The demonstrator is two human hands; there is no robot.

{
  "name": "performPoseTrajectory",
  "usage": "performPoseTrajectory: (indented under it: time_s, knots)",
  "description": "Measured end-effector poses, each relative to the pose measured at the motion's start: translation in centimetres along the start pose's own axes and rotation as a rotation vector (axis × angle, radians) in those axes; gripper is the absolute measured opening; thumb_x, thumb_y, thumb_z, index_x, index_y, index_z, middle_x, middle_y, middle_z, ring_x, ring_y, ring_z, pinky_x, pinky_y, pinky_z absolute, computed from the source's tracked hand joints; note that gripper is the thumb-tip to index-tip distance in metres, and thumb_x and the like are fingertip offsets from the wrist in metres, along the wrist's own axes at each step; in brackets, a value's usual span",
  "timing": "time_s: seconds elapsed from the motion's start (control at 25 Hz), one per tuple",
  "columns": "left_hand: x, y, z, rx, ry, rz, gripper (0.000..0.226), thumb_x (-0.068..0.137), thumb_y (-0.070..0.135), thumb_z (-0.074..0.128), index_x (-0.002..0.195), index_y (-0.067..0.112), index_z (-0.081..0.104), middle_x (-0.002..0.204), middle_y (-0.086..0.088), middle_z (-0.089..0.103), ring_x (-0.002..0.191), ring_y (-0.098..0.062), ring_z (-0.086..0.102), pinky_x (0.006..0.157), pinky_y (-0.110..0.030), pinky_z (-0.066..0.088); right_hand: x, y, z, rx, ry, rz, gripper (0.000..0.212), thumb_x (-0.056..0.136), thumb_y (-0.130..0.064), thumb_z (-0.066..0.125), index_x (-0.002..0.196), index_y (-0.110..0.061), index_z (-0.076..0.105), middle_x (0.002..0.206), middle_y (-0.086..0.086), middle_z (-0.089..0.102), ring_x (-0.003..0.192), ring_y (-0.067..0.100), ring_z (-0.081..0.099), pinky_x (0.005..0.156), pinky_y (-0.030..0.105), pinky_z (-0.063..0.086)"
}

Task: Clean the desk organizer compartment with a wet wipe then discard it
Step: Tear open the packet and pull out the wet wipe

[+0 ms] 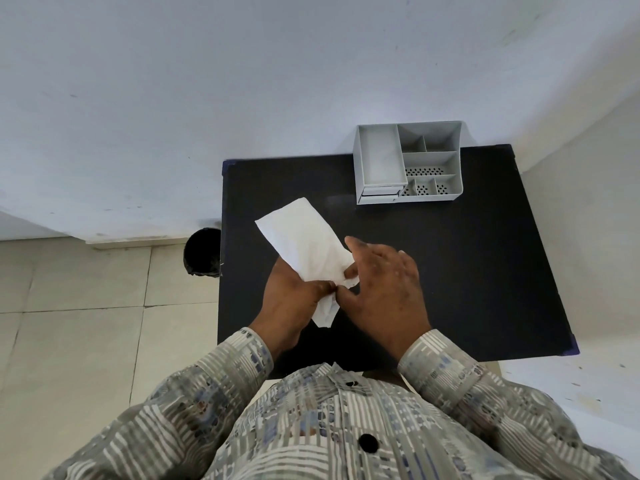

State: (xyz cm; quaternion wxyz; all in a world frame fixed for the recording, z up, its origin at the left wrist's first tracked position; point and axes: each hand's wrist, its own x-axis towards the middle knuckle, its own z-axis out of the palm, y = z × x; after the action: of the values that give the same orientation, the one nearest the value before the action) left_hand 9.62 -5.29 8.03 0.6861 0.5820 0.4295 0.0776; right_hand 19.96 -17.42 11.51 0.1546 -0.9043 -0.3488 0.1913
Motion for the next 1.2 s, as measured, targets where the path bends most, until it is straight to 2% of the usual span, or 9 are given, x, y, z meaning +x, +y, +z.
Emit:
performPoseTrajectory:
  time_s: [0.08, 0.16, 0.4, 0.56, 0.72, 0.84, 0.92, 1.04, 1.2]
  knots:
    - [-0.2, -0.2, 0.3, -0.013, 0.01, -0.017, 0.067, 0.071, 0.014, 0.084, 0.135, 0.023, 0.066, 0.124, 0.001, 0.079, 0.114, -0.018, 0.076, 0.095, -0.045, 0.065, 0.3, -0.1, 0.4, -0.026, -0.04, 0.007, 0.077, 0.089, -0.043, 0.064, 0.157, -0.025, 0.034, 0.123, -0.007, 0.073, 0.141, 0.018, 0.049, 0.128, 0.052, 0.02]
    - [-0.2, -0.7, 0.6, -0.044, 0.034, -0.051, 0.069, 0.069, 0.009, 0.083, 0.135, 0.022, 0.067, 0.124, -0.001, 0.079, 0.114, -0.021, 0.076, 0.094, -0.048, 0.066, 0.4, -0.3, 1.0, -0.061, -0.037, -0.011, 0.076, 0.09, -0.04, 0.061, 0.158, -0.024, 0.032, 0.125, -0.003, 0.073, 0.137, 0.018, 0.054, 0.128, 0.053, 0.02]
    - [-0.2, -1.0, 0.7, -0.088, 0.074, -0.122, 0.078, 0.062, 0.008, 0.086, 0.135, 0.024, 0.066, 0.125, -0.003, 0.079, 0.115, -0.028, 0.076, 0.093, -0.055, 0.065, 0.1, -0.5, 1.8, -0.166, 0.071, -0.086, 0.065, 0.09, -0.036, 0.062, 0.152, -0.024, 0.045, 0.107, 0.0, 0.076, 0.122, 0.021, 0.065, 0.125, 0.061, 0.024]
    - [-0.4, -1.2, 0.6, -0.099, 0.064, -0.125, 0.08, 0.063, 0.004, 0.086, 0.138, 0.019, 0.064, 0.128, -0.006, 0.078, 0.117, -0.027, 0.076, 0.098, -0.055, 0.063, 0.3, 0.2, 1.8, 0.058, 0.007, 0.062, 0.066, 0.086, -0.035, 0.061, 0.149, -0.03, 0.044, 0.105, -0.005, 0.076, 0.119, 0.02, 0.063, 0.121, 0.052, 0.034]
    - [-0.9, -1.8, 0.5, -0.087, 0.068, -0.131, 0.075, 0.073, -0.006, 0.085, 0.14, 0.017, 0.06, 0.132, -0.004, 0.076, 0.12, -0.025, 0.074, 0.101, -0.048, 0.061, 0.2, 1.3, 1.8, 0.456, -0.032, 0.264, 0.061, 0.084, -0.027, 0.072, 0.141, -0.03, 0.052, 0.092, -0.011, 0.078, 0.102, 0.016, 0.071, 0.099, 0.041, 0.055]
    - [-1.0, -1.6, 0.6, -0.078, 0.072, -0.137, 0.071, 0.078, -0.01, 0.083, 0.14, 0.016, 0.061, 0.131, -0.003, 0.076, 0.12, -0.024, 0.073, 0.101, -0.047, 0.061, 0.0, 1.5, 1.6, 0.629, -0.038, 0.367, 0.058, 0.086, -0.023, 0.074, 0.14, -0.027, 0.054, 0.09, -0.01, 0.078, 0.092, 0.008, 0.072, 0.089, 0.027, 0.054]
    - [-1.0, -1.3, 0.6, -0.061, 0.088, -0.133, 0.07, 0.077, -0.01, 0.082, 0.138, 0.016, 0.061, 0.13, -0.002, 0.076, 0.119, -0.025, 0.073, 0.101, -0.049, 0.061, -0.2, 1.6, 1.7, 0.599, 0.038, 0.342, 0.055, 0.088, -0.024, 0.071, 0.14, -0.028, 0.053, 0.091, -0.01, 0.076, 0.096, 0.013, 0.071, 0.094, 0.033, 0.055]
    - [-1.2, -1.1, 0.5, 0.0, 0.108, -0.076, 0.066, 0.08, -0.006, 0.083, 0.138, 0.018, 0.06, 0.129, 0.001, 0.073, 0.122, -0.023, 0.069, 0.096, -0.038, 0.06, -0.1, 2.3, 0.7, 0.397, 0.176, 0.204, 0.055, 0.091, -0.028, 0.066, 0.143, -0.031, 0.049, 0.089, -0.013, 0.073, 0.106, 0.016, 0.064, 0.105, 0.049, 0.051]
    - [-1.7, -0.7, 0.7, 0.074, 0.142, -0.03, 0.067, 0.078, 0.008, 0.087, 0.137, 0.027, 0.06, 0.129, 0.007, 0.075, 0.12, -0.019, 0.071, 0.098, -0.045, 0.062, 0.0, 0.8, -0.4, 0.301, 0.051, 0.089, 0.075, 0.085, -0.039, 0.071, 0.153, -0.029, 0.04, 0.091, -0.017, 0.074, 0.12, 0.014, 0.062, 0.113, 0.046, 0.045]
